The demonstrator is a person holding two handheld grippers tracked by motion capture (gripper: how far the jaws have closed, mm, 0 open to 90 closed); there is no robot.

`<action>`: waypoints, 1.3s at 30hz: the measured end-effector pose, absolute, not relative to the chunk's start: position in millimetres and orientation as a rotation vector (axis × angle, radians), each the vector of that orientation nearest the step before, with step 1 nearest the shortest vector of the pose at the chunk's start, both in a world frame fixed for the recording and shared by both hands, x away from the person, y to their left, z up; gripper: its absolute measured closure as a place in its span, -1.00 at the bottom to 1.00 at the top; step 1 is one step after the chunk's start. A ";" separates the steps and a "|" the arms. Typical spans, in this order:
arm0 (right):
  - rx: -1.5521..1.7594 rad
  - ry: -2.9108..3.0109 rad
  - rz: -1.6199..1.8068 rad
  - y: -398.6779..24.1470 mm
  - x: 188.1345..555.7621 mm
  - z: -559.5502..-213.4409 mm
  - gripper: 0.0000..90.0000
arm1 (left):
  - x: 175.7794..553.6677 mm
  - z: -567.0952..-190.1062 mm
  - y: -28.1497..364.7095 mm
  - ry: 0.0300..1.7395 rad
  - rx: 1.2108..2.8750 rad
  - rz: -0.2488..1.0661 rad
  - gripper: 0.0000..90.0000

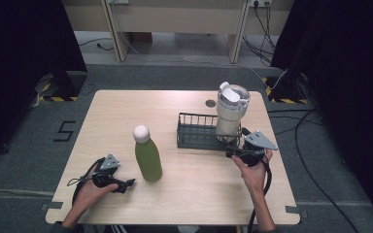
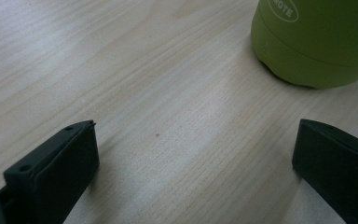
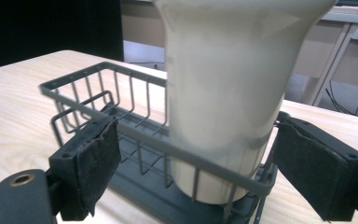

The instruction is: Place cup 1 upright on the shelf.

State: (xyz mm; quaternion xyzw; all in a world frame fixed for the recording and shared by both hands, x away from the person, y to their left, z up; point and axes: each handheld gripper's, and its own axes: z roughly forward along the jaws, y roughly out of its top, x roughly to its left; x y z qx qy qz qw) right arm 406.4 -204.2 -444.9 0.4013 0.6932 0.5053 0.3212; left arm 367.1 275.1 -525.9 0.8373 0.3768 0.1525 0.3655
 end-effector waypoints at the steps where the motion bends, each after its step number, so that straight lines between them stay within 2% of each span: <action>1: 1.052 1.829 1.329 -204.4 402.3 -445.4 -0.67 | 367.1 -525.9 275.1 0.969 2.153 0.392 -1.00; 16: 1.026 1.856 1.322 -206.9 382.1 -450.2 -0.67 | 367.1 -525.8 275.1 0.969 2.153 0.392 -1.00; 39: 1.063 1.973 1.248 -208.3 356.0 -476.1 -0.66 | 367.1 -526.0 274.9 0.970 2.149 0.393 -1.00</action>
